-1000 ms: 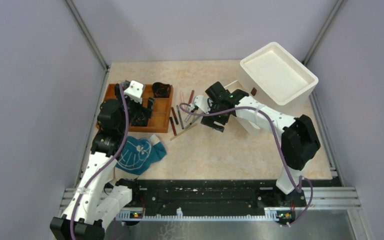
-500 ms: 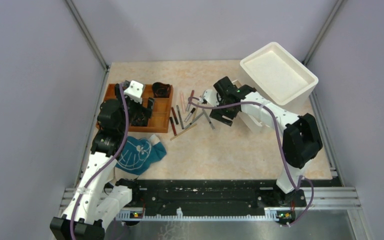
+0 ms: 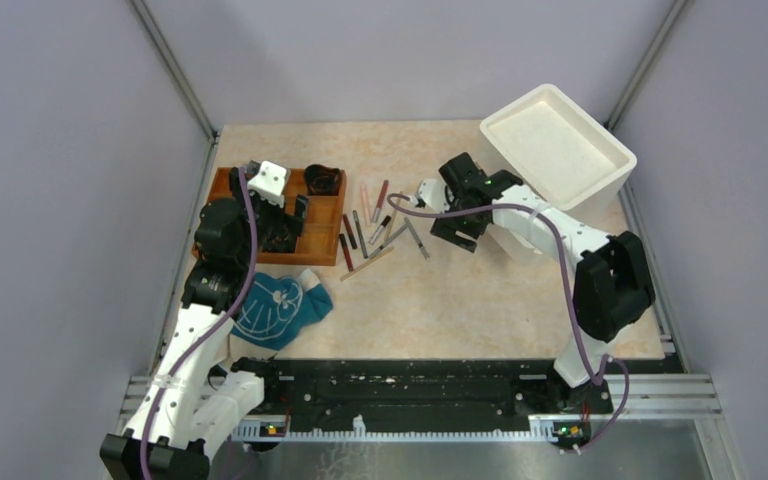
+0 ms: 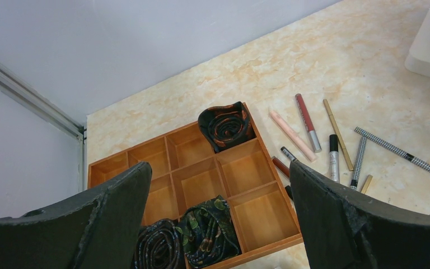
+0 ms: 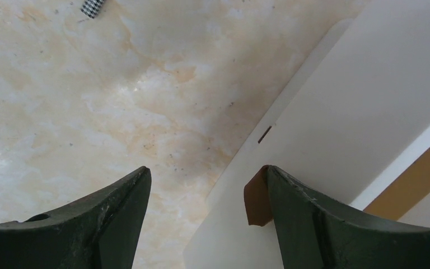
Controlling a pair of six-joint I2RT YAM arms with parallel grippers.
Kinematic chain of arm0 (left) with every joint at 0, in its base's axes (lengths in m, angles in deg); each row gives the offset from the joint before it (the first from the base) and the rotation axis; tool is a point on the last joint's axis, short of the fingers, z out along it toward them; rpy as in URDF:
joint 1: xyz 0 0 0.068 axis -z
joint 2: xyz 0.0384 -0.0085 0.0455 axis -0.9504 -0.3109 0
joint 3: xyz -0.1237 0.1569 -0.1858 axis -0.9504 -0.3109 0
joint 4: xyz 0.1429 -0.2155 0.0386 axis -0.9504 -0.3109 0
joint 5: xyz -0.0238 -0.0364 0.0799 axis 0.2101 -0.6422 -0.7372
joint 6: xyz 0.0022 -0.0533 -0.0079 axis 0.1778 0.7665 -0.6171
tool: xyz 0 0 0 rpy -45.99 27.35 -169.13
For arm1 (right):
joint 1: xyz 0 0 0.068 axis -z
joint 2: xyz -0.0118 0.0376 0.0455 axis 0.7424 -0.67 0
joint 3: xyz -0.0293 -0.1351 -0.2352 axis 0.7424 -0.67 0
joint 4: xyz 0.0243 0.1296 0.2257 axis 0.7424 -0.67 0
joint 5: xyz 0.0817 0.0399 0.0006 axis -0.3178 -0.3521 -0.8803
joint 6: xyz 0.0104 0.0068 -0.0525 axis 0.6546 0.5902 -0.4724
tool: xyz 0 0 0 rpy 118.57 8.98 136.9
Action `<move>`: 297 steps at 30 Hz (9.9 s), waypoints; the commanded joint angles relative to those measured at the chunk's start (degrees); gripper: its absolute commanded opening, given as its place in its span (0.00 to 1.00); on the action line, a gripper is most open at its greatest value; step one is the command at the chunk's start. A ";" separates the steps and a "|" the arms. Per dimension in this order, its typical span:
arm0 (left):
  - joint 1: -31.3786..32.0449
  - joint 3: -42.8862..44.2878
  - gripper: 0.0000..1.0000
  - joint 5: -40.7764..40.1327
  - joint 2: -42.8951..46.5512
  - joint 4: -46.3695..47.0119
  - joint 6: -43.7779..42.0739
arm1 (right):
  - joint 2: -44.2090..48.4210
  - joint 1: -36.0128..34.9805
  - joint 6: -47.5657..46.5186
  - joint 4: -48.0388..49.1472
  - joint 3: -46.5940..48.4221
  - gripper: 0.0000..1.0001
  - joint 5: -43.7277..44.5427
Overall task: Organize the makeup
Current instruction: Close the drawer in the storage box, then open the drawer in the storage box, then pick up the makeup from the center of the board.
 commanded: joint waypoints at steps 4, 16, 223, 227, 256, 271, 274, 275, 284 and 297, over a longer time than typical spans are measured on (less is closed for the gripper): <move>-0.24 1.35 0.99 0.08 0.94 1.78 0.13 | 4.45 2.42 -0.75 -0.90 -0.50 0.75 2.34; -0.24 1.33 0.99 -0.06 1.05 1.72 0.13 | 4.84 5.86 -2.51 -0.30 -1.42 0.75 4.35; 20.02 7.82 0.92 7.28 -39.98 -21.44 -20.94 | 33.78 23.58 4.49 10.88 -8.89 0.82 -43.50; 19.79 10.31 0.85 7.60 -43.56 -21.63 -21.69 | 34.62 23.50 3.84 10.98 -9.71 0.78 -43.59; 19.18 17.79 0.46 5.95 -55.90 -26.82 -22.82 | 35.65 23.54 0.88 9.78 -11.36 0.70 -43.08; 23.81 8.16 0.13 8.37 -52.83 -23.12 -22.08 | 35.62 23.52 0.44 10.12 -12.00 0.69 -41.96; 25.26 7.11 0.07 9.62 -51.22 -22.95 -22.41 | 35.51 23.53 0.64 10.20 -11.97 0.69 -42.10; 25.55 7.15 0.03 10.24 -50.65 -23.10 -22.58 | 35.45 23.52 0.76 10.28 -11.97 0.69 -42.23; 26.37 10.99 0.00 18.04 -41.44 -28.33 -26.67 | 35.35 23.52 2.32 10.93 -11.94 0.69 -49.09; 31.64 14.71 0.00 14.17 -24.20 -22.16 -34.02 | 29.75 16.29 17.97 23.14 -12.20 0.84 -63.69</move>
